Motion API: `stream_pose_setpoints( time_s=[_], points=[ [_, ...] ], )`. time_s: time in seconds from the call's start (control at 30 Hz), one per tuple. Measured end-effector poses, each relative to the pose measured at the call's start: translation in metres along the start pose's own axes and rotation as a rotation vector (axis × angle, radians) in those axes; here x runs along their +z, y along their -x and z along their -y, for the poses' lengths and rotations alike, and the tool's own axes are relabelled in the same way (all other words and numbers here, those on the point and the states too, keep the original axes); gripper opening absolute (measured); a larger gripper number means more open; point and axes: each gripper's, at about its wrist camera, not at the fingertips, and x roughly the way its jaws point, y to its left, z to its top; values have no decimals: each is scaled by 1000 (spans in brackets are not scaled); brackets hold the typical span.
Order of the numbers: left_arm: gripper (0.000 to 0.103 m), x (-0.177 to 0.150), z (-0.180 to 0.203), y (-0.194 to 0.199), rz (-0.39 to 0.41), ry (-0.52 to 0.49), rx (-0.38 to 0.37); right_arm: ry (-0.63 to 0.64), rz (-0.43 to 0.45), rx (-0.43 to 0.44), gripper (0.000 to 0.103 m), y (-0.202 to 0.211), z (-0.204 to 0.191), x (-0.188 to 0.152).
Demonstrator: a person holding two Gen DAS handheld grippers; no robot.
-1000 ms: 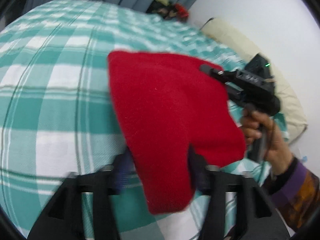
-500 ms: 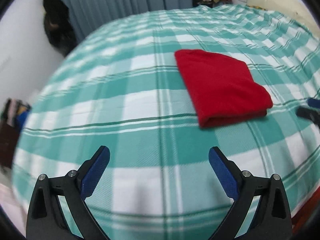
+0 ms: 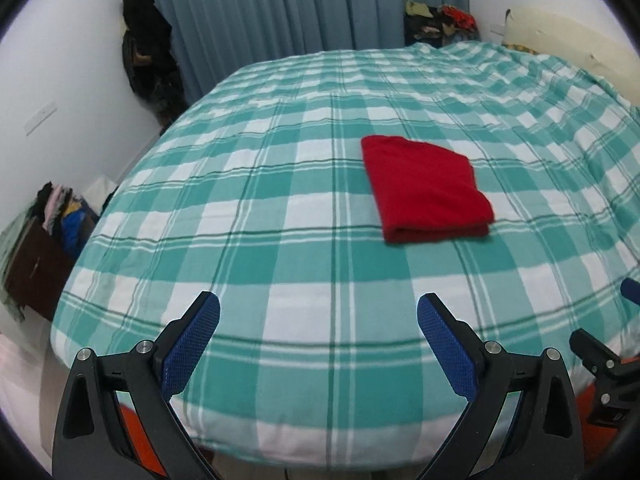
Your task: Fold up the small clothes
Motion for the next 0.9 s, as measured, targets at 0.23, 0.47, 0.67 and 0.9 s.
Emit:
stream_pose_setpoints(
  time_s=[0.23, 0.47, 0.67, 0.9],
  points=[
    [100, -27, 1, 17, -126, -71, -79, 39, -15, 3, 102, 40, -23, -11],
    [100, -40, -7, 48, -168, -76, -124, 76, -25, -5, 102, 73, -37, -29],
    [100, -37, -2, 70, -141, -90, -140, 79, -4, -15, 102, 94, -37, -36],
    [100, -38, 4, 67, -148, -105, -143, 65, 12, -41, 102, 101, -28, -31]
  ],
)
